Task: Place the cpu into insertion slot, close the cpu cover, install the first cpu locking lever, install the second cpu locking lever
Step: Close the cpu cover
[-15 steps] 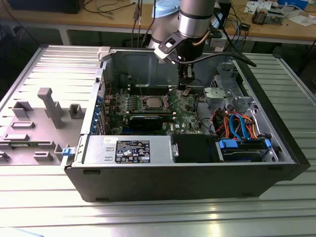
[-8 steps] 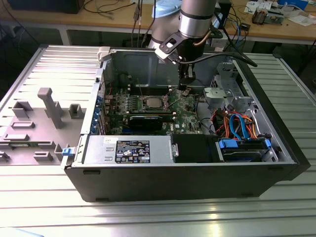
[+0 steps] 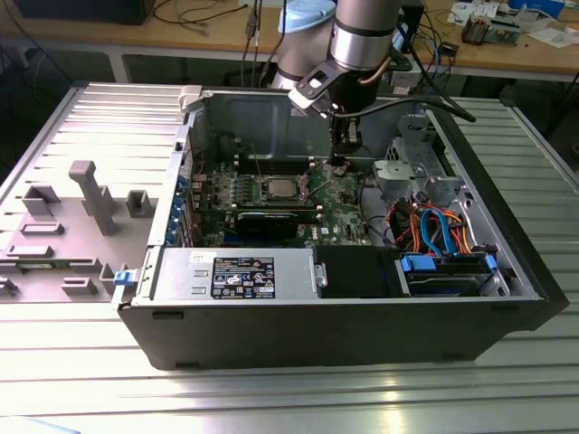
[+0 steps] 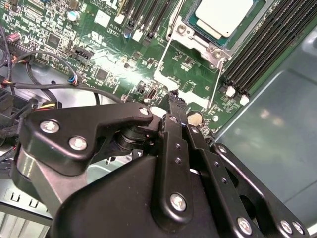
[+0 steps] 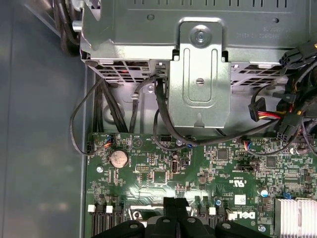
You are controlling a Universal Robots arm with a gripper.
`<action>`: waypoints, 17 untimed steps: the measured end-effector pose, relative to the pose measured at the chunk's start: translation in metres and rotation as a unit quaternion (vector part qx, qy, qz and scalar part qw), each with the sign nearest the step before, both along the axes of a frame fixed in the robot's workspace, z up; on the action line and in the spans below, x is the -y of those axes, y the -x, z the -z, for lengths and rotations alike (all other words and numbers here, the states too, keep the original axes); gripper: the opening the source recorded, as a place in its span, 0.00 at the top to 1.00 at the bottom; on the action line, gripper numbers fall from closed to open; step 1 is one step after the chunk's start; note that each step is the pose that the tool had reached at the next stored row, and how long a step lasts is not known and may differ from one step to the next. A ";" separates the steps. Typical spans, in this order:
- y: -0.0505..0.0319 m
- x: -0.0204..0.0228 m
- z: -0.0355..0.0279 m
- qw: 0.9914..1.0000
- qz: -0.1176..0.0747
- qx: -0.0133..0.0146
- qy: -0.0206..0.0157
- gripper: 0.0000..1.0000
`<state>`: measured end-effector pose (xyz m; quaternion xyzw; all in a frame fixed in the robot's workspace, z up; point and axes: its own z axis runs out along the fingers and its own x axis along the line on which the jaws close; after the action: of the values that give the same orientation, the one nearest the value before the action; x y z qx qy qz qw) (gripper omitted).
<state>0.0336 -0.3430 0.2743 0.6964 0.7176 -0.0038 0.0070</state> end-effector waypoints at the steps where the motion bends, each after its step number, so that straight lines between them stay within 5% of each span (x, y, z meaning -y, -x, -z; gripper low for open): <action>1: -0.0009 0.0000 0.0001 1.000 0.000 0.000 0.000 0.89; 17: -0.0123 -0.0014 0.0081 1.000 -0.017 0.000 0.000 0.89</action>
<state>0.0460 -0.3416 0.2662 0.6844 0.7290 -0.0040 0.0069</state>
